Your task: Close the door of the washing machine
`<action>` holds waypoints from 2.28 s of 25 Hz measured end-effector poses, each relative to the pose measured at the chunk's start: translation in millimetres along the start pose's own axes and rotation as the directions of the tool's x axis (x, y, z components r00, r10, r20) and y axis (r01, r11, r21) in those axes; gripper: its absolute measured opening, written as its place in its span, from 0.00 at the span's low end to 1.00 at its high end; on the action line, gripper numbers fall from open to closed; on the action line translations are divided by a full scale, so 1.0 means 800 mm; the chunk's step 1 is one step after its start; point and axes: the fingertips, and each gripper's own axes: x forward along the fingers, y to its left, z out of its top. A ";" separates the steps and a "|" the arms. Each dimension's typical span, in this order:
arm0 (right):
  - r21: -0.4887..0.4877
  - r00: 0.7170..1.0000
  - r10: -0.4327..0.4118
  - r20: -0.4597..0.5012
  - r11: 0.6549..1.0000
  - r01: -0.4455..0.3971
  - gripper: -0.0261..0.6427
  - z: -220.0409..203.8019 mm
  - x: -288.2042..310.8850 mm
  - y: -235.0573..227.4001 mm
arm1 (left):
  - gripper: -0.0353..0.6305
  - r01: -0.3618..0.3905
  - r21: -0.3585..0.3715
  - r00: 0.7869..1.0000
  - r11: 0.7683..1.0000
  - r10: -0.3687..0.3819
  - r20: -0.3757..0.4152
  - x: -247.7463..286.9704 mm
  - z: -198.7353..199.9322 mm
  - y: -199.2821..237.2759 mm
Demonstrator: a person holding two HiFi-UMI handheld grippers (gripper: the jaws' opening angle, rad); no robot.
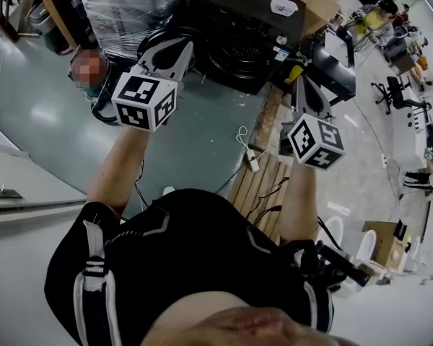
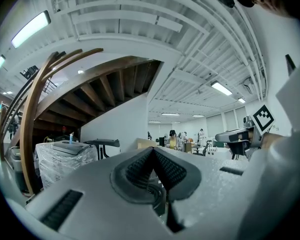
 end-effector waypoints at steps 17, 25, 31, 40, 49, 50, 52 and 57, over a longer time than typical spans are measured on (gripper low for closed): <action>-0.033 1.000 0.005 -0.011 0.999 -0.005 0.05 -0.001 0.053 0.096 | 0.06 0.031 -0.032 1.000 0.999 -0.031 0.005 -0.030 -0.015 0.068; -0.033 0.999 0.012 -0.037 0.999 -0.013 0.05 -0.013 0.073 0.135 | 0.06 0.043 -0.050 0.999 0.998 -0.042 0.007 -0.045 -0.024 0.109; -0.070 0.998 0.050 -0.029 0.996 -0.052 0.05 -0.013 0.107 0.143 | 0.06 0.030 -0.055 1.000 0.998 -0.030 -0.001 -0.024 -0.038 0.127; -0.026 0.997 0.080 -0.011 0.996 -0.080 0.05 -0.015 0.201 0.094 | 0.06 0.010 -0.018 1.000 1.000 -0.010 -0.027 0.069 -0.043 0.159; -0.020 0.995 0.092 -0.039 0.995 -0.093 0.05 -0.018 0.302 0.032 | 0.06 0.005 -0.003 0.998 1.000 -0.005 -0.056 0.191 -0.048 0.193; -0.021 0.994 0.095 -0.045 0.995 -0.096 0.05 -0.019 0.314 0.023 | 0.06 0.001 -0.002 0.998 1.000 -0.001 -0.062 0.205 -0.050 0.194; -0.023 0.993 0.104 -0.055 0.994 -0.105 0.05 -0.020 0.338 0.007 | 0.06 0.001 0.006 0.997 1.000 -0.001 -0.073 0.234 -0.052 0.196; -0.016 0.992 0.116 -0.059 0.993 -0.117 0.05 -0.021 0.390 -0.033 | 0.06 0.005 0.013 0.996 1.000 -0.004 -0.093 0.301 -0.055 0.206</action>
